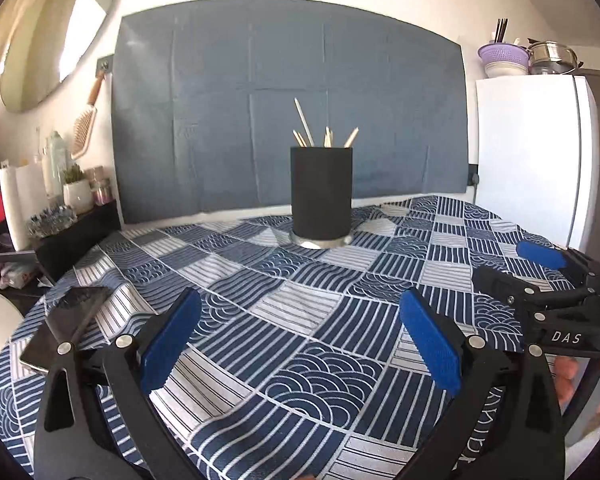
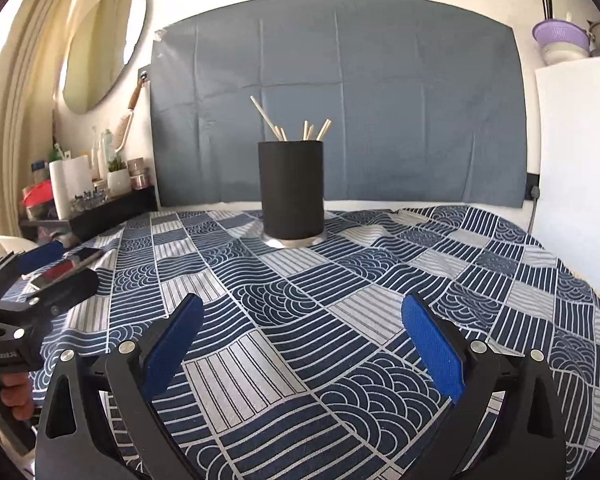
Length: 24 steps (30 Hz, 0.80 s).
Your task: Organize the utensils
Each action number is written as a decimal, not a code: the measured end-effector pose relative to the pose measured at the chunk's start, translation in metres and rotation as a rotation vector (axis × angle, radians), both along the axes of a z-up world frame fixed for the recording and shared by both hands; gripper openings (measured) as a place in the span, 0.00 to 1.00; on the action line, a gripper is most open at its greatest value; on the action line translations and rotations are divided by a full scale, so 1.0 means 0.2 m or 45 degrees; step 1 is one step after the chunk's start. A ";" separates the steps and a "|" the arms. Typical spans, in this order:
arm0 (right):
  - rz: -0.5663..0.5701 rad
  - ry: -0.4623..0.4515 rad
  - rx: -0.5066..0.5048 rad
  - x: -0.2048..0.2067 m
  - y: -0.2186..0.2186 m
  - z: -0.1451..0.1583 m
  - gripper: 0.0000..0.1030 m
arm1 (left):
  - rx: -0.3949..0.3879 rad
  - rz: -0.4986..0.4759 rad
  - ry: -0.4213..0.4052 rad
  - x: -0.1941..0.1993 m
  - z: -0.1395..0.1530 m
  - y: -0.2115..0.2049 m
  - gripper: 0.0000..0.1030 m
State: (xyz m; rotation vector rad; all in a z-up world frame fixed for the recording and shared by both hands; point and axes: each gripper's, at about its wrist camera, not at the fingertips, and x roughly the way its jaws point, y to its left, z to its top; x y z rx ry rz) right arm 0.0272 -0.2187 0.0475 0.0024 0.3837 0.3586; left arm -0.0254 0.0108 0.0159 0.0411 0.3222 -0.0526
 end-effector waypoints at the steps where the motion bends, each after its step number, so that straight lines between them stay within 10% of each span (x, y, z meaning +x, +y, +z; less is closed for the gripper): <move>1: 0.004 0.002 -0.004 0.00 0.00 0.00 0.92 | -0.002 0.001 0.026 0.01 0.00 0.00 0.94; 24: 0.010 -0.070 -0.047 -0.05 0.03 0.00 0.92 | 0.043 -0.008 0.161 0.09 -0.04 -0.03 0.94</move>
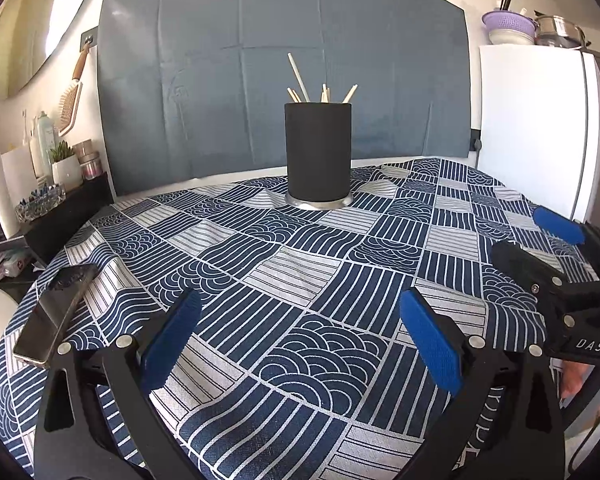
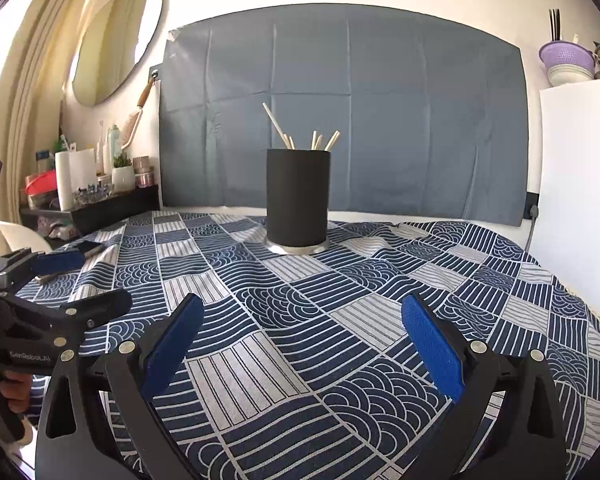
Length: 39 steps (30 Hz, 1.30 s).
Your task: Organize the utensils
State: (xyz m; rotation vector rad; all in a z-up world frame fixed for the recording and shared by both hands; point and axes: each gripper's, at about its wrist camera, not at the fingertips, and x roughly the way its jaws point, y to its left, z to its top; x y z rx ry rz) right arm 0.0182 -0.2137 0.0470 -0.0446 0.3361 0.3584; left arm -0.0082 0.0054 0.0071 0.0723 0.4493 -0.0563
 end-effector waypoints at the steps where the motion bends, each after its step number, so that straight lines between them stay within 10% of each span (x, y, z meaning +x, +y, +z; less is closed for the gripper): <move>1: -0.003 -0.002 -0.002 0.00 0.00 0.00 0.92 | 0.004 -0.003 0.002 0.00 0.00 0.00 0.94; 39: -0.021 -0.032 -0.057 -0.01 0.02 0.00 0.92 | 0.008 -0.017 -0.010 -0.01 0.00 -0.01 0.94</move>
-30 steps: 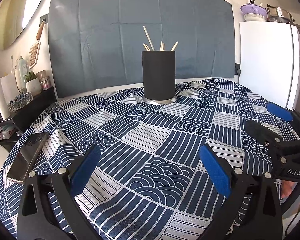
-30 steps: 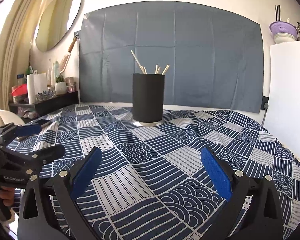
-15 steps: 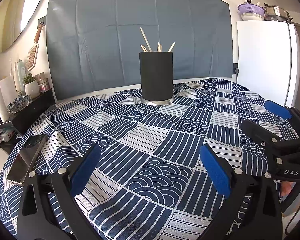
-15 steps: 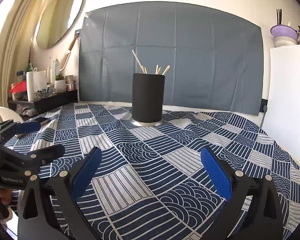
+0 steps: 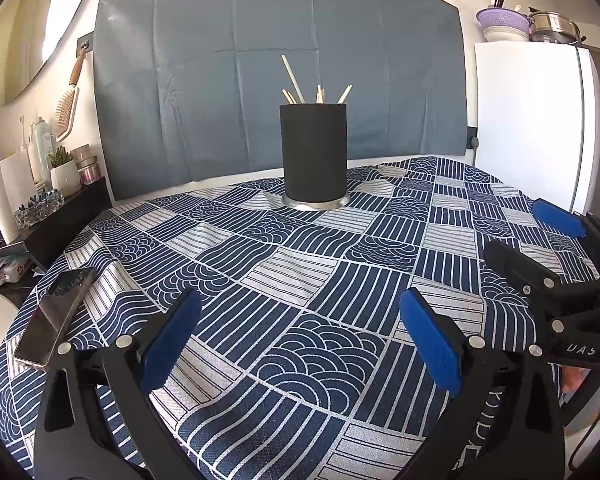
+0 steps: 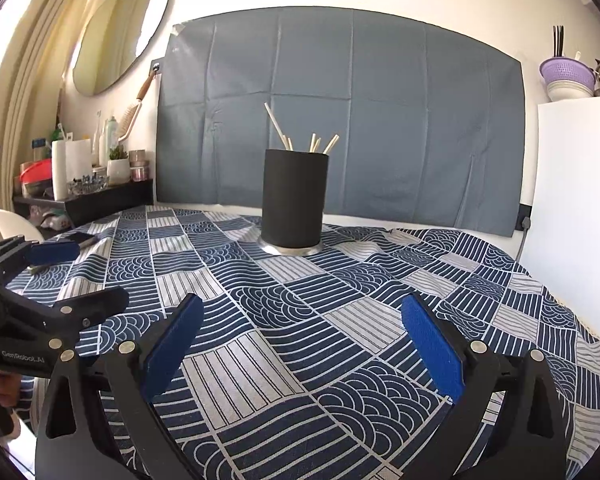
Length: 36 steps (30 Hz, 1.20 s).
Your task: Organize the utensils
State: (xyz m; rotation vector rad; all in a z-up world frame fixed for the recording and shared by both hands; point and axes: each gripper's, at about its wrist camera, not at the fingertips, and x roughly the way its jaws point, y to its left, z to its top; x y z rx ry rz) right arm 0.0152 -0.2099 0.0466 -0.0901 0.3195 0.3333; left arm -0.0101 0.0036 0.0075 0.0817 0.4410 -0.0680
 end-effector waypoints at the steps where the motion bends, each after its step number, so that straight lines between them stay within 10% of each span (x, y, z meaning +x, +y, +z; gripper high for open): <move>1: 0.003 -0.001 0.003 0.00 0.00 0.00 0.92 | 0.000 -0.002 -0.001 0.00 0.00 0.00 0.94; 36: -0.021 -0.036 -0.032 -0.02 0.01 0.00 0.92 | 0.010 0.010 -0.021 -0.02 0.01 -0.01 0.94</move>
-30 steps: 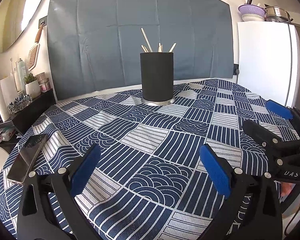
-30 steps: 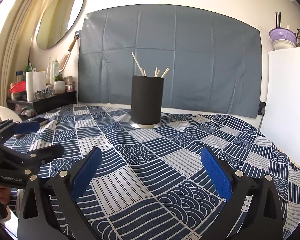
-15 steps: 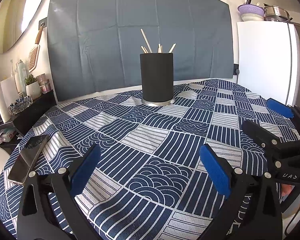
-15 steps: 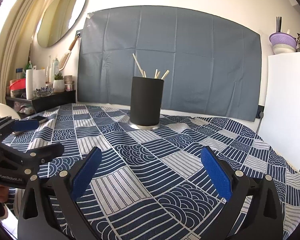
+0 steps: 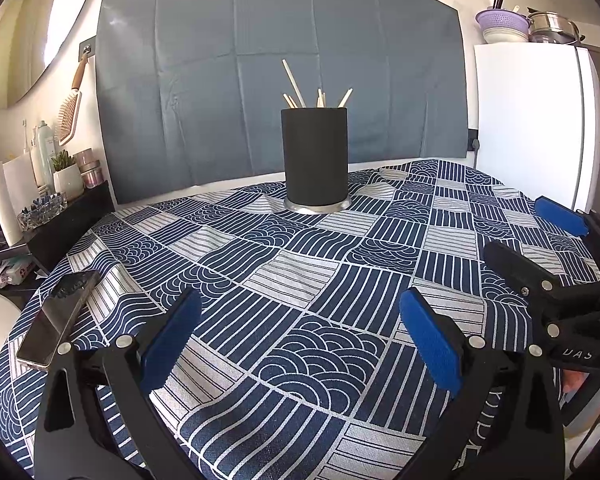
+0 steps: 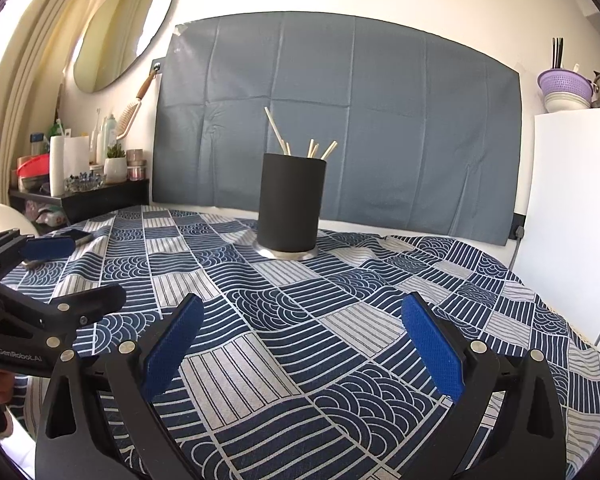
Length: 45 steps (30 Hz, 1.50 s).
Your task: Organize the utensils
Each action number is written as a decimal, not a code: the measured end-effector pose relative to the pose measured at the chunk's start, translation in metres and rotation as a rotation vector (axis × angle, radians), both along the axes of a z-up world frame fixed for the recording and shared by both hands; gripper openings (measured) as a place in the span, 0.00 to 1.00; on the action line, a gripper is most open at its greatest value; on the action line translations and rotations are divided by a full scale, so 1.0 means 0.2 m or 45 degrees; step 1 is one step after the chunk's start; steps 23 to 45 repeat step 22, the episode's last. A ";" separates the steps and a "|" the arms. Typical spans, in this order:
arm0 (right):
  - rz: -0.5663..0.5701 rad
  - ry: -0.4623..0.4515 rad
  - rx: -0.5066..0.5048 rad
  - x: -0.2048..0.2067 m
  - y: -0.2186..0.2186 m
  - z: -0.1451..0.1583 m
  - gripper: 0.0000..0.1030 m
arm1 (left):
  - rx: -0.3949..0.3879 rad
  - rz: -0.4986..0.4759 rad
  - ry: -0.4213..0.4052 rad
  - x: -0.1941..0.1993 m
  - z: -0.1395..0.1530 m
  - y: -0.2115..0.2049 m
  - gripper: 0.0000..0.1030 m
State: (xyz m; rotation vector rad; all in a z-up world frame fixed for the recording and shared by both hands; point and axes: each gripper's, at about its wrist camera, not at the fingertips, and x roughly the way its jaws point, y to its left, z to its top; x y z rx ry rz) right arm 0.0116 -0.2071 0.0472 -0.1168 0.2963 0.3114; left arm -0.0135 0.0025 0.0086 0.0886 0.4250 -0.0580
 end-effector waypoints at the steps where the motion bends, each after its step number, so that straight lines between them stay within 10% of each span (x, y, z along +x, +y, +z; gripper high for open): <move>1: -0.001 -0.001 0.000 0.00 0.00 0.00 0.92 | 0.001 0.000 0.000 0.00 0.00 0.00 0.94; 45: 0.003 -0.001 0.001 0.00 0.01 0.00 0.92 | 0.012 -0.005 0.021 0.01 0.00 -0.01 0.94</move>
